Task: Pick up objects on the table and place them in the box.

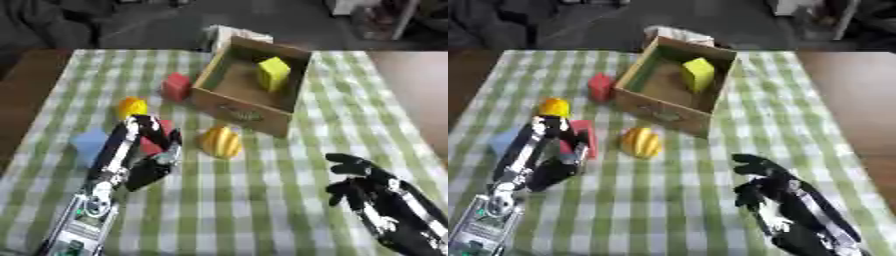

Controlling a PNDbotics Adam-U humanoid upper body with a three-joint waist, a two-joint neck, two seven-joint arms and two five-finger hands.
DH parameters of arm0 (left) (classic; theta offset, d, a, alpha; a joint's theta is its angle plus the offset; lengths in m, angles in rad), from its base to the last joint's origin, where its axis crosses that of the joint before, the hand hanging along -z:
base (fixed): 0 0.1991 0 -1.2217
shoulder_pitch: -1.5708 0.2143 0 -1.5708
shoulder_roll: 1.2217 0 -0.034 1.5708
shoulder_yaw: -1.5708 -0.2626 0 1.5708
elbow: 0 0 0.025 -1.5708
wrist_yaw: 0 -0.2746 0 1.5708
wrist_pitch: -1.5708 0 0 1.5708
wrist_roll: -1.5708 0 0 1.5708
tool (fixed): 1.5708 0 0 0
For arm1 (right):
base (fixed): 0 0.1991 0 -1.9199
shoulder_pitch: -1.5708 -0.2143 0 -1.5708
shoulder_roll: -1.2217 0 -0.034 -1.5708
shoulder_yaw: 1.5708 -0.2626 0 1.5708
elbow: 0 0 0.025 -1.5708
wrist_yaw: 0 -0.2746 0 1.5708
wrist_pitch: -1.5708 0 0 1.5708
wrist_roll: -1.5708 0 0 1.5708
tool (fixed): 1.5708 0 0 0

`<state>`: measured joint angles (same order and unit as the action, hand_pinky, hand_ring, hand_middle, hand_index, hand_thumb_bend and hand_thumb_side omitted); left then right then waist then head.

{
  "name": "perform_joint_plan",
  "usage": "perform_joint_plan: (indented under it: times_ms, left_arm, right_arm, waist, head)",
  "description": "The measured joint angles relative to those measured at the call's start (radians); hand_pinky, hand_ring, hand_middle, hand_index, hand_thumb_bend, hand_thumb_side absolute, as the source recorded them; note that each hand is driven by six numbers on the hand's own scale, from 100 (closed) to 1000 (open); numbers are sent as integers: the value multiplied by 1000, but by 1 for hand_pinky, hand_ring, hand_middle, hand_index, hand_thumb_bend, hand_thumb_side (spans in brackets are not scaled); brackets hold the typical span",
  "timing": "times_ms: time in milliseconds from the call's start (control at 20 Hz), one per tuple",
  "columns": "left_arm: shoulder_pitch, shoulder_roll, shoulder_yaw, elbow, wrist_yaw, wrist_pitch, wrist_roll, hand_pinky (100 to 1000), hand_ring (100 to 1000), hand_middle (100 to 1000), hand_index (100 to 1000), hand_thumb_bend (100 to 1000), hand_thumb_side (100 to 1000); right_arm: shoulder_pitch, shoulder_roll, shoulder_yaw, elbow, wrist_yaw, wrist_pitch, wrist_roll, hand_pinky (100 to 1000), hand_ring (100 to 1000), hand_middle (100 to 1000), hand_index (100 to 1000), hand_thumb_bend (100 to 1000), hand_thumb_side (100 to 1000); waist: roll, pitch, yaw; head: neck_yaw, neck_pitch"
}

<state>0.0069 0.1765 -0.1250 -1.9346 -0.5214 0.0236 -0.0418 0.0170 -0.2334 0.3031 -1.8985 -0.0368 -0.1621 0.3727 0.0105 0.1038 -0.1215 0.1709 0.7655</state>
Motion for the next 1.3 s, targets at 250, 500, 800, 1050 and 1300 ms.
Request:
perform_joint_plan:
  times_ms: [250, 500, 800, 1050, 1300]
  left_arm:
    - [0, -2, 0, 0, -2, -3, 2, 556, 481, 349, 339, 100, 447]
    - [0, -2, 12, 3, 42, 25, -3, 558, 490, 365, 392, 100, 452]
    - [-10, 89, 59, -26, 33, 29, -10, 651, 600, 518, 653, 100, 267]
    - [-35, 324, 98, -44, -87, -35, -107, 717, 673, 643, 818, 100, 213]
    - [-87, 507, 110, -21, -182, -15, -239, 753, 706, 710, 870, 249, 261]
  right_arm:
    - [-3, 0, 0, 0, -1, 1, -2, 725, 528, 877, 787, 100, 464]
    - [-2, 0, 0, 0, -1, 4, -13, 724, 526, 869, 787, 100, 467]
    - [3, 0, -1, 0, 6, 6, -25, 724, 525, 865, 787, 100, 466]
    - [11, -2, -2, 6, 14, 5, -30, 724, 525, 863, 787, 100, 468]
    - [13, -5, -2, 9, 19, 4, -30, 724, 524, 862, 786, 100, 468]
  waist:
    - [0, 0, 0]
    - [0, 0, 0]
    - [3, -4, 0]
    - [13, -6, 0]
    - [16, -12, -2]
  head:
    - [0, 0]
    - [0, 0]
    - [-2, 0]
    - [-13, 0]
    - [-20, 0]
